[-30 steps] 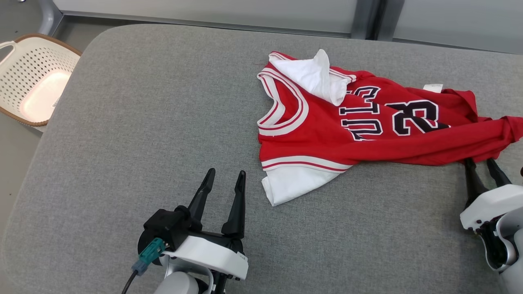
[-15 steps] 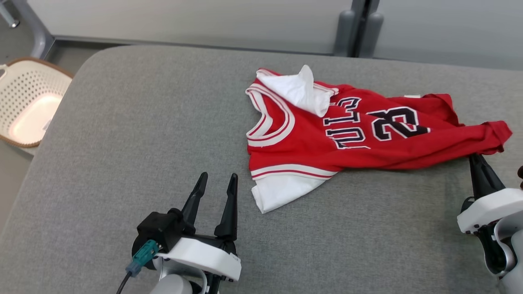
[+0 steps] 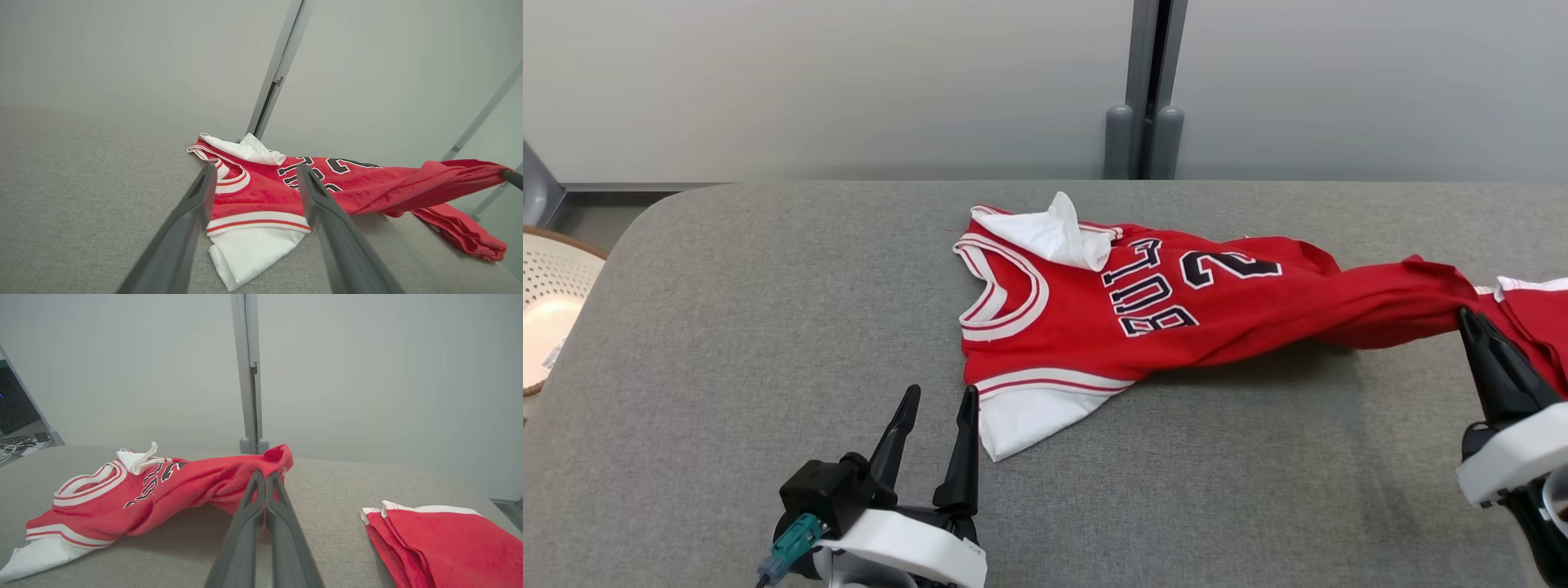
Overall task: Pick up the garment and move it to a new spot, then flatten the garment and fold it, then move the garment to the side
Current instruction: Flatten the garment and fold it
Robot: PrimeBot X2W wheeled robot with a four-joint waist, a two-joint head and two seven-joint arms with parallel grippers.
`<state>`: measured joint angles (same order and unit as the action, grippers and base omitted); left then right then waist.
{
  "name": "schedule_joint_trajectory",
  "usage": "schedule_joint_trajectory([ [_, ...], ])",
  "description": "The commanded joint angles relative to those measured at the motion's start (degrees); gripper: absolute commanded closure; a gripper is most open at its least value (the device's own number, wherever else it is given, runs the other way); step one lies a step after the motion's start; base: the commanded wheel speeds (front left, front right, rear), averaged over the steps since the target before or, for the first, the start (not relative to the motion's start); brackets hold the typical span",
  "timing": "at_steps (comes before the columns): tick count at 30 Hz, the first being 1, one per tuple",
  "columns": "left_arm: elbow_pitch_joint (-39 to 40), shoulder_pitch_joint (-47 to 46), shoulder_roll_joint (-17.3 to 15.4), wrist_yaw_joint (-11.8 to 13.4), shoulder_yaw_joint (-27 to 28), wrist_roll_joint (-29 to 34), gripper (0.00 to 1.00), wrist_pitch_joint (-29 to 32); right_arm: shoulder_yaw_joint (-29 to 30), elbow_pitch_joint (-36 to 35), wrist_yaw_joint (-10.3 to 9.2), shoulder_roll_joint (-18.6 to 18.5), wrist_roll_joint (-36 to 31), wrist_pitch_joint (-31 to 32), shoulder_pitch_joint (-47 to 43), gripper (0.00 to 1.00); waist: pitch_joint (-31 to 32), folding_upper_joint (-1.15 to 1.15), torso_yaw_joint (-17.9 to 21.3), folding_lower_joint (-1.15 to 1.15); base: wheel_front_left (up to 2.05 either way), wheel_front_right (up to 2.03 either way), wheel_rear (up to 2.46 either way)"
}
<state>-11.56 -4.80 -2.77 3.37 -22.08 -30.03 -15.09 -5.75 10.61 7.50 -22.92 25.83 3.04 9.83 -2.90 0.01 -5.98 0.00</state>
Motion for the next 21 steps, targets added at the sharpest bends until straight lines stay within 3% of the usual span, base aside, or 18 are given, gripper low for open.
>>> schedule_joint_trajectory([
  [1,0.14,0.60,-0.26,-0.27,0.22,-0.13,0.00,-0.07,0.94,-1.88,-0.02,0.00,-0.30,0.78,-1.40,1.00,0.35,-0.01,0.45,0.00,0.00,0.00,0.00],
  [8,0.38,-0.24,-0.26,-0.53,-0.14,-0.06,0.00,-0.07,5.03,-9.28,-0.02,0.82,-3.68,7.33,-9.48,1.00,-0.75,-0.01,-0.03,0.00,0.00,0.00,0.00],
  [16,0.43,-1.48,-0.25,0.12,-0.68,0.00,0.00,-0.07,6.86,-1.86,-0.03,4.77,-3.16,7.34,-12.81,0.98,-2.62,-0.01,-0.65,0.00,0.00,0.00,0.00],
  [17,0.37,-1.63,-0.25,0.14,-0.73,0.03,0.00,-0.07,7.39,-0.23,-0.03,5.38,-3.07,7.00,-12.47,0.53,-2.78,-0.01,-0.67,0.00,0.00,0.00,0.00],
  [18,0.35,-1.75,-0.26,0.15,-0.82,0.07,0.00,-0.07,8.08,1.36,-0.02,5.83,-3.30,6.70,-12.13,0.00,-2.90,-0.01,-0.67,0.00,0.00,0.00,0.00],
  [21,0.19,-2.06,-0.25,0.31,-0.84,0.25,0.00,-0.07,9.84,5.16,-0.02,7.03,-4.76,4.56,-10.57,0.00,-3.21,-0.01,-0.55,0.00,0.00,0.00,0.00],
])
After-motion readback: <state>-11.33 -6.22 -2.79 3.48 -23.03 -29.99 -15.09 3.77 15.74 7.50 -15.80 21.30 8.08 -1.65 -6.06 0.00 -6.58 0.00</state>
